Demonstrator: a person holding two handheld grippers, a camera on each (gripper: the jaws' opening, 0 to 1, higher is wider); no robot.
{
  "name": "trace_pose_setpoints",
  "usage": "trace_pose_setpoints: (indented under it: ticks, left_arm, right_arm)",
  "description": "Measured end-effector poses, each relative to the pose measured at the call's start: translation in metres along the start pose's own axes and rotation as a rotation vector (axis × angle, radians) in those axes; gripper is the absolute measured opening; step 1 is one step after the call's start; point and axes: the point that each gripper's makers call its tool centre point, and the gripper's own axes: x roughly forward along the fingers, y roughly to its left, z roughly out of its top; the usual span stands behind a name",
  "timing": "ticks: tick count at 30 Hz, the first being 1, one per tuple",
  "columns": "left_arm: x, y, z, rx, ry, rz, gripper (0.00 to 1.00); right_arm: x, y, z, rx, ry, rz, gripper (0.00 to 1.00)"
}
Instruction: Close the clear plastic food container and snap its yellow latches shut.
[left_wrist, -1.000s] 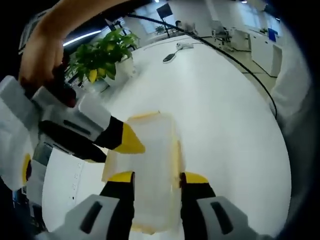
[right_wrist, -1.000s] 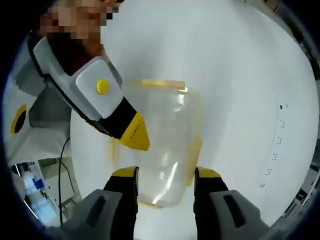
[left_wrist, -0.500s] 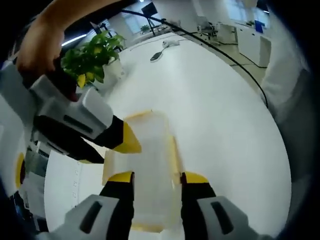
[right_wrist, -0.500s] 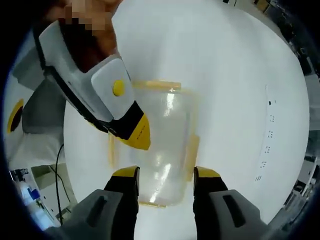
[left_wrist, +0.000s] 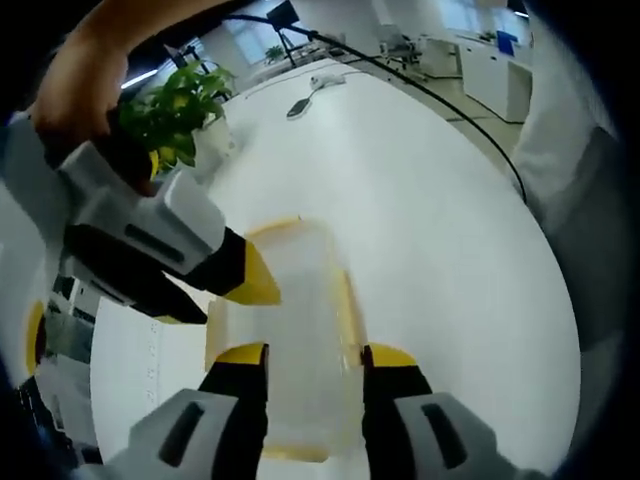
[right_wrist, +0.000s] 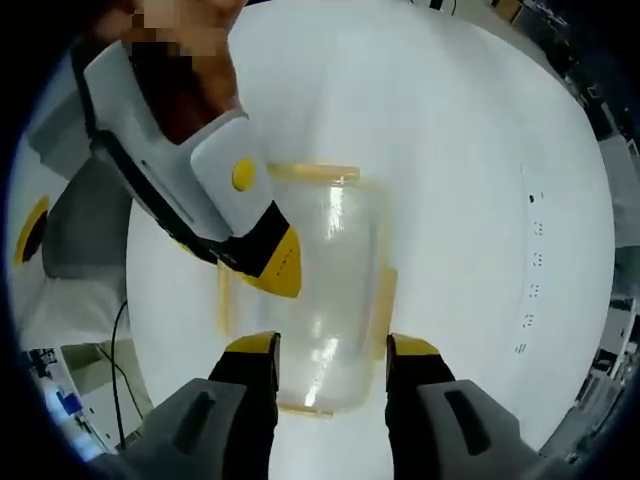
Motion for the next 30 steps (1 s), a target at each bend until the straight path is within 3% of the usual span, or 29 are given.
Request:
trace_pose_setpoints:
  ticks: [8, 11, 13, 14, 15, 18, 21, 22, 24, 25, 27, 29, 30]
  left_arm:
    - [0.000, 0.001, 0.001, -0.039, -0.047, 0.040, 0.31]
    - [-0.007, 0.002, -0.004, -0.157, -0.062, 0.064, 0.30]
    - [-0.018, 0.000, -0.007, -0.180, -0.076, 0.082, 0.26]
    - [-0.020, 0.000, -0.007, -0.186, -0.084, 0.090, 0.25]
    - [-0.030, 0.004, -0.004, -0.225, -0.136, 0.139, 0.25]
    - [-0.053, 0.016, -0.003, -0.356, -0.257, 0.256, 0.40]
    - [-0.076, 0.032, -0.013, -0.452, -0.338, 0.414, 0.58]
    - [-0.084, 0.038, -0.020, -0.500, -0.375, 0.491, 0.58]
    - [-0.089, 0.039, -0.029, -0.614, -0.451, 0.555, 0.58]
    - [-0.090, 0.038, -0.034, -0.657, -0.465, 0.572, 0.62]
    - [-0.091, 0.040, -0.050, -0.734, -0.485, 0.659, 0.78]
    - [-0.084, 0.033, -0.060, -0.774, -0.468, 0.682, 1.00]
    - [-0.080, 0.029, -0.066, -0.789, -0.441, 0.686, 0.97]
  right_arm:
    - [-0.001, -0.002, 0.001, 0.000, -0.050, -0.017, 0.39]
    - [-0.011, -0.009, 0.000, -0.036, -0.130, -0.111, 0.43]
    - [-0.024, -0.009, -0.005, 0.007, -0.199, -0.157, 0.49]
    - [-0.036, -0.005, -0.008, 0.030, -0.284, -0.192, 0.53]
    - [-0.043, -0.007, -0.007, 0.054, -0.346, -0.208, 0.53]
    - [-0.066, -0.005, -0.019, 0.151, -0.560, -0.289, 0.54]
    - [-0.065, 0.001, -0.039, 0.216, -0.643, -0.339, 0.59]
    - [-0.063, 0.002, -0.049, 0.250, -0.675, -0.374, 0.60]
    - [-0.060, -0.001, -0.059, 0.310, -0.747, -0.458, 0.64]
    - [-0.057, -0.002, -0.062, 0.337, -0.782, -0.485, 0.68]
    - [-0.038, 0.001, -0.077, 0.405, -0.783, -0.509, 0.79]
    - [-0.027, 0.007, -0.079, 0.470, -0.857, -0.523, 0.89]
    - [-0.023, 0.011, -0.078, 0.499, -0.892, -0.515, 0.91]
